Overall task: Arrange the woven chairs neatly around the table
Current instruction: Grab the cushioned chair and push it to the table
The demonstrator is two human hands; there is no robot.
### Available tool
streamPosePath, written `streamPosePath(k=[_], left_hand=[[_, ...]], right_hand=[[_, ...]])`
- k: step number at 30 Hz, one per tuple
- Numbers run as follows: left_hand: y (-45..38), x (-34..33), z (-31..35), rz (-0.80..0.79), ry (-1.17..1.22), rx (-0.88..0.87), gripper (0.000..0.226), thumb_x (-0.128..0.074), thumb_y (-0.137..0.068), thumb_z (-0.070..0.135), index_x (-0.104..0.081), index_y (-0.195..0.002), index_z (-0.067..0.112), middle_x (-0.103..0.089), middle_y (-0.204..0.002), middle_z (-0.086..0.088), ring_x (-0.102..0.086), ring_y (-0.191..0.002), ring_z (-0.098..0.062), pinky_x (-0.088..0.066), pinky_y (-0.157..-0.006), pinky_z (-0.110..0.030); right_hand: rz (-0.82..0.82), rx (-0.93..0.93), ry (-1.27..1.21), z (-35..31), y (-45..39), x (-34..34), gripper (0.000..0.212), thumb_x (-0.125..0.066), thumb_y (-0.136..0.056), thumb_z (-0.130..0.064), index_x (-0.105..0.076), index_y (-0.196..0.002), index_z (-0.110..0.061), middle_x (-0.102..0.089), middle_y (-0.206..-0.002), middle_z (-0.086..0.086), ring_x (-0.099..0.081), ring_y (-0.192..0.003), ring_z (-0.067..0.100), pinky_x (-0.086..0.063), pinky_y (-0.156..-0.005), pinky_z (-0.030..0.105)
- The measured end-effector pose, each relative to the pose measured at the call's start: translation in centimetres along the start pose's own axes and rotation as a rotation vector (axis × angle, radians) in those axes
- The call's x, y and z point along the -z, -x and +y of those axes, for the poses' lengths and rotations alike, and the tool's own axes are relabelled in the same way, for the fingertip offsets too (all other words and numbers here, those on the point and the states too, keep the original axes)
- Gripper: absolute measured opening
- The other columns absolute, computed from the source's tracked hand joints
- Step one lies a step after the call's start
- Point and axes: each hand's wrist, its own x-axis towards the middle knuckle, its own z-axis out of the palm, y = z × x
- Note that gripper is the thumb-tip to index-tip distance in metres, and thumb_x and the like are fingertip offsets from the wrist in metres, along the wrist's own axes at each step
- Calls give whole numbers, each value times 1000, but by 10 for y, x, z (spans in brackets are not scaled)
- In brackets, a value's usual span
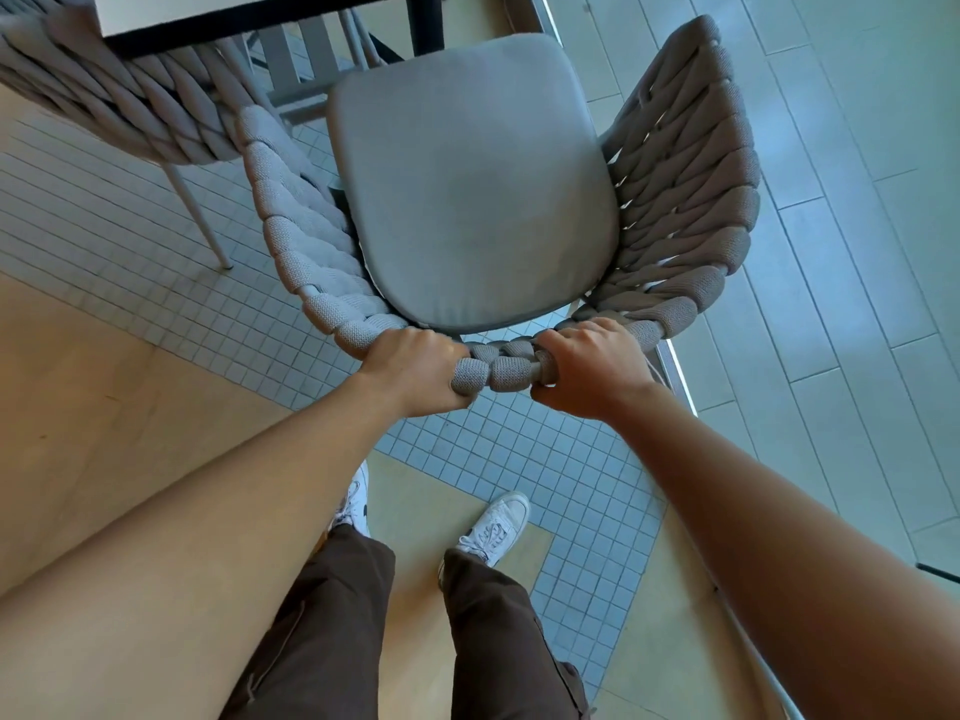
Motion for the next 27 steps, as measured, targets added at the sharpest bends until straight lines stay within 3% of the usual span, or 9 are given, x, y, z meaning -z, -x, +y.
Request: streamPosePath(k=[6, 11, 19, 27], left_hand=[[23, 23, -6, -88, 231, 2, 63, -47, -77, 80, -59, -125, 40, -69, -112, 12, -63, -104, -20, -53, -84, -39], [49, 36, -20, 124, 265, 72, 58, -46, -92, 69, -54, -137, 33, -60, -137, 6, -50, -128, -21, -39, -105, -42], [86, 66, -87, 360, 261, 187, 57, -43, -98, 59, -50, -144, 26, -43, -154, 2, -36, -142, -19, -23, -118, -40], [147, 86, -203, 401, 261, 249, 60, -37, -99, 64, -46, -147, 29, -38, -157, 3, -29, -146, -19, -16, -121, -40]], right_hand=[[-38, 68, -96, -10, 26, 22, 74, -27, -89, -79, -50, -141, -31, -60, -138, -6, -50, -131, 19, -30, -113, 50], [-69, 72, -128, -25, 24, 54, 87, -19, -89, -85, -36, -153, -30, -44, -155, -2, -37, -143, 21, -24, -119, 53], [-18, 90, -150, -87, -23, 106, 92, -21, -85, -90, -29, -156, -31, -39, -159, -3, -34, -145, 22, -24, -119, 50], [27, 119, -96, -189, -79, 156, 91, -25, -87, -87, -28, -155, -28, -38, -159, -1, -36, -143, 23, -26, -118, 52]])
